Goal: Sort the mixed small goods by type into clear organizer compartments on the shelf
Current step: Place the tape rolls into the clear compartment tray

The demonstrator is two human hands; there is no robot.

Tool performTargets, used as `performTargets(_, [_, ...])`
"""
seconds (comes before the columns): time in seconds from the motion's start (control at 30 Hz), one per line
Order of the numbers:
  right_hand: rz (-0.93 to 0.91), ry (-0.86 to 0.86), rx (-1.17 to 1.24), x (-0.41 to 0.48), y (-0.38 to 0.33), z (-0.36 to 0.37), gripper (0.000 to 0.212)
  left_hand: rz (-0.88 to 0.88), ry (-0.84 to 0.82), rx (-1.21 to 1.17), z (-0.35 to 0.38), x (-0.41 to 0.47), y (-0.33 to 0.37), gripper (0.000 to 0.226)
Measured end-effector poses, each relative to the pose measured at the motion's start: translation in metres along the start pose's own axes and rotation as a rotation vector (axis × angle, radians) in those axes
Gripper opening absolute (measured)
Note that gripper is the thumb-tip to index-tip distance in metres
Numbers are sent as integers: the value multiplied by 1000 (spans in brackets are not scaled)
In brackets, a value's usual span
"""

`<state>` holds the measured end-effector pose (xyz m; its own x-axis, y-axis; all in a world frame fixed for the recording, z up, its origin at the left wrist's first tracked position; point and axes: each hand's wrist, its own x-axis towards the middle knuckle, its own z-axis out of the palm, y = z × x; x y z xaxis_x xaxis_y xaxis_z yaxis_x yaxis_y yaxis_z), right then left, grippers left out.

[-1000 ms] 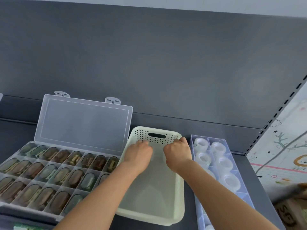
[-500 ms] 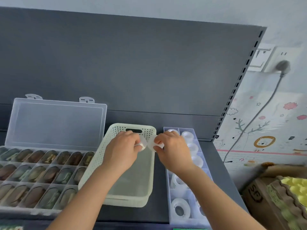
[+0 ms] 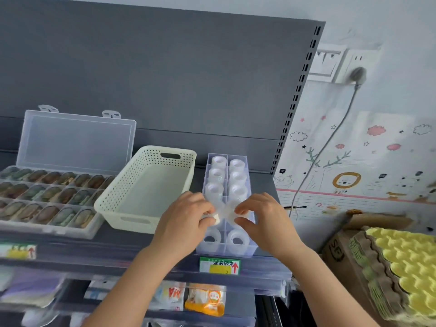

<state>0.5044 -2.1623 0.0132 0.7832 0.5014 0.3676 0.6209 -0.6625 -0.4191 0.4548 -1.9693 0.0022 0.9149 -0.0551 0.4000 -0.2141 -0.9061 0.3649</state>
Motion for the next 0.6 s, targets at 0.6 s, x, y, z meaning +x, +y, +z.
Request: performTargets(0.6, [135, -181, -122, -19, 11, 20, 16, 46, -265, 124, 20, -6, -13, 20])
